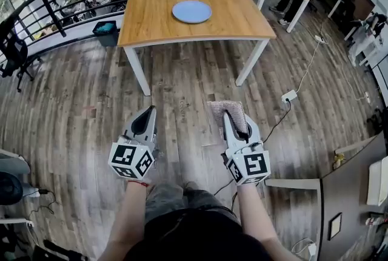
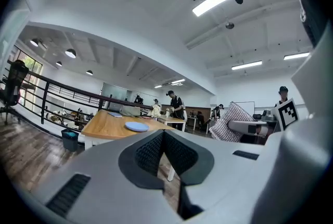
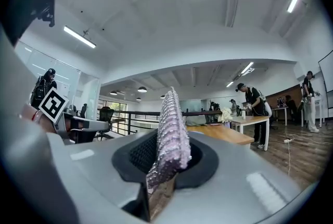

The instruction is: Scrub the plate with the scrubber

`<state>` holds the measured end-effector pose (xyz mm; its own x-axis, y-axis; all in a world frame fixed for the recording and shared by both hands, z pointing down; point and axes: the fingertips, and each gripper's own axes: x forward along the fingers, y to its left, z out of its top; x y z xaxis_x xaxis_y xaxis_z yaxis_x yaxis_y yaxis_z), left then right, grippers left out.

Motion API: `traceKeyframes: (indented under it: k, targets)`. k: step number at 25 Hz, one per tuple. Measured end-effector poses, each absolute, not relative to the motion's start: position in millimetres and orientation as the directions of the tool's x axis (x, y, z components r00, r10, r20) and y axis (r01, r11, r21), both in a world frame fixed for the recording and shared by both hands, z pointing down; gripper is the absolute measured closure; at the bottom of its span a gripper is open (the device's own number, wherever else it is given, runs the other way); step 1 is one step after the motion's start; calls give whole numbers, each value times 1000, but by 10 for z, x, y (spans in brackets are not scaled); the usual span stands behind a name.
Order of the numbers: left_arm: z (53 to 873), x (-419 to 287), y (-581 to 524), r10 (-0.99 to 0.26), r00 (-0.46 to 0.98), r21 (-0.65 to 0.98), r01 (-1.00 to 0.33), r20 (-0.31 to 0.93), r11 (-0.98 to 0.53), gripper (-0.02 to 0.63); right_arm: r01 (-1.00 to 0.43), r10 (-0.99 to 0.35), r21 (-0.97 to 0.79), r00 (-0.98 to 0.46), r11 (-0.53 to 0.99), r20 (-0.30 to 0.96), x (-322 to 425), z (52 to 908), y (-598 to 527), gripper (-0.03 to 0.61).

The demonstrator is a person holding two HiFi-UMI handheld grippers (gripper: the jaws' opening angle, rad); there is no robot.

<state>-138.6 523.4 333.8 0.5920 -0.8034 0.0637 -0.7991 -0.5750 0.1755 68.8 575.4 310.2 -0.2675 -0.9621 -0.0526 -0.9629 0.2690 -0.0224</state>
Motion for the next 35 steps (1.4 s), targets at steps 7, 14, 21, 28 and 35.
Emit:
traceKeyframes:
  k: [7, 14, 21, 28, 35]
  targets:
    - [3430, -1367, 4850, -821, 565, 166, -820, 80, -548, 618, -963, -964, -60, -261, 264, -57, 843, 3131, 5439, 503]
    - [3464, -1085, 3989, -787, 614, 162, -784, 59, -600, 618, -975, -975, -57, -209, 214, -72, 1058, 3076, 4727, 503]
    - [3369, -851, 3013, -722, 688, 148, -723, 70, -675, 618, -980, -983, -83, -176, 180, -55, 1043, 3063, 3837, 502]
    - [3413, -777, 2214, -690, 719, 163, -693, 84, -702, 618, -984, -989, -91, -151, 151, -14, 1036, 3157, 3100, 502]
    - [3439, -884, 1650, -685, 724, 185, -687, 83, -703, 618, -982, -989, -116, -149, 148, -1, 933, 3220, 2500, 502]
